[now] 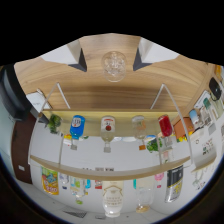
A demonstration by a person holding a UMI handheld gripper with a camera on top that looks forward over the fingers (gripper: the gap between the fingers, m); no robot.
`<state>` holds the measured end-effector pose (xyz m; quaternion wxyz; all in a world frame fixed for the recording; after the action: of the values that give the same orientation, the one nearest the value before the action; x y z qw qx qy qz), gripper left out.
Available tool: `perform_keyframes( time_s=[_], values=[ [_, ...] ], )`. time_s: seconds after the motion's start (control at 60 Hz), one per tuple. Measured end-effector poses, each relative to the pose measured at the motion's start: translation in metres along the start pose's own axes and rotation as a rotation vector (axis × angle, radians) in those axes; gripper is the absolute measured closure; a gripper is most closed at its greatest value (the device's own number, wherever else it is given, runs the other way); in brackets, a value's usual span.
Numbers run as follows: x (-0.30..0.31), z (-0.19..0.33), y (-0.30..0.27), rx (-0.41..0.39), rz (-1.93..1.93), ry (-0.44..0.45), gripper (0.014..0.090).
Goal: Make me a cup of Mount Fuji.
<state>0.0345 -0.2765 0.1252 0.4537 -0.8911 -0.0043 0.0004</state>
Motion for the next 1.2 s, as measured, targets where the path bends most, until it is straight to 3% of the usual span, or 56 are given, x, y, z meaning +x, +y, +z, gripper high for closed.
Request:
perform_keyframes(
  time_s=[0.367,0.683,0.9,0.967,1.05,1.2],
  values=[
    [-0.024,-0.044,0.008,0.029,0.019,0.031,0.0190],
    [-0.080,-0.026,-0.083,0.284,0.032,-0.007,0.0185],
    [-0.087,0.033,-0.143,0.357,0.021,-0.003,0.0199],
    [-0.086,0.053,-0.153,0.361,0.007,0.012,0.0232],
    [-0.087,0.079,-0.157,0.348,0.001,0.010,0.0332],
    [-0.083,0.106,-0.151,0.329,0.007,0.023,0.0609]
  ],
)
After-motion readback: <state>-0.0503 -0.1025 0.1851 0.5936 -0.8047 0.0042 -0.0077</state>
